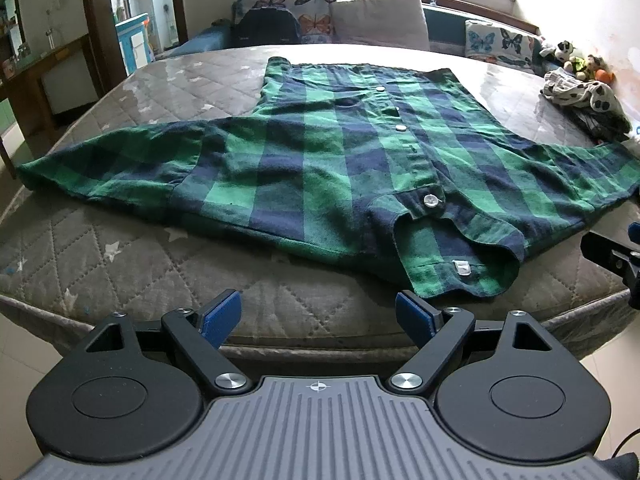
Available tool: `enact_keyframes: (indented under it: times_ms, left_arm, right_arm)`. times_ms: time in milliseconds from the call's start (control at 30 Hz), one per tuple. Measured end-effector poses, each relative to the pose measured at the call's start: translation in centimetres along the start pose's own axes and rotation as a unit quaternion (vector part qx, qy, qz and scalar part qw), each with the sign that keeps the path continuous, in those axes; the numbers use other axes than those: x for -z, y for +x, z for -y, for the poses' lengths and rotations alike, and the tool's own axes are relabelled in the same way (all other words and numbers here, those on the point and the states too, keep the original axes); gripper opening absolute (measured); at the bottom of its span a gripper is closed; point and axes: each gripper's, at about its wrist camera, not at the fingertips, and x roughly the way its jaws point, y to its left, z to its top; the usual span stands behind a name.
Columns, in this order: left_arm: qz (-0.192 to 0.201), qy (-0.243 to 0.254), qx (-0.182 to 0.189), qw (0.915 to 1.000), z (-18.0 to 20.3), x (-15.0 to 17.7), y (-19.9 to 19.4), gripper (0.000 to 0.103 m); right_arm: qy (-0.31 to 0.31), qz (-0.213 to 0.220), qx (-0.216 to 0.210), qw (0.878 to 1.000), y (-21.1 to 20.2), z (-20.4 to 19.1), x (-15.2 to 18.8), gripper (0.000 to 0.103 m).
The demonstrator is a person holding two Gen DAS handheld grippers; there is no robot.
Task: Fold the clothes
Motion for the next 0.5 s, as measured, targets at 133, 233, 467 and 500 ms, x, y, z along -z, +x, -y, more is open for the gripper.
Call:
enact_keyframes:
  times_ms: [133, 233, 467, 500]
  left_arm:
    - [0.003, -0.003, -0.001, 1.0000, -0.03, -0.02, -0.06, 0.085]
    - [0.011, -0.003, -0.006, 0.9999, -0.05, 0.02, -0.18, 0.085]
    - [0.018, 0.008, -0.014, 0.9997, 0.18, 0.06, -0.32, 0.085]
    - [0.019, 0.010, -0.017, 0.9996, 0.22, 0.07, -0.32, 0.085]
  right_arm:
    - [0.000, 0.000, 0.000, 1.000, 0.00, 0.00, 0.06, 0.103]
    - [0.001, -0.001, -0.001, 1.000, 0.07, 0.11, 0.09, 0.103]
    - [0.002, -0.001, -0.003, 1.000, -0.07, 0.06, -0.05, 0.103]
    - [0.002, -0.001, -0.003, 1.000, -0.10, 0.06, -0.06, 0.103]
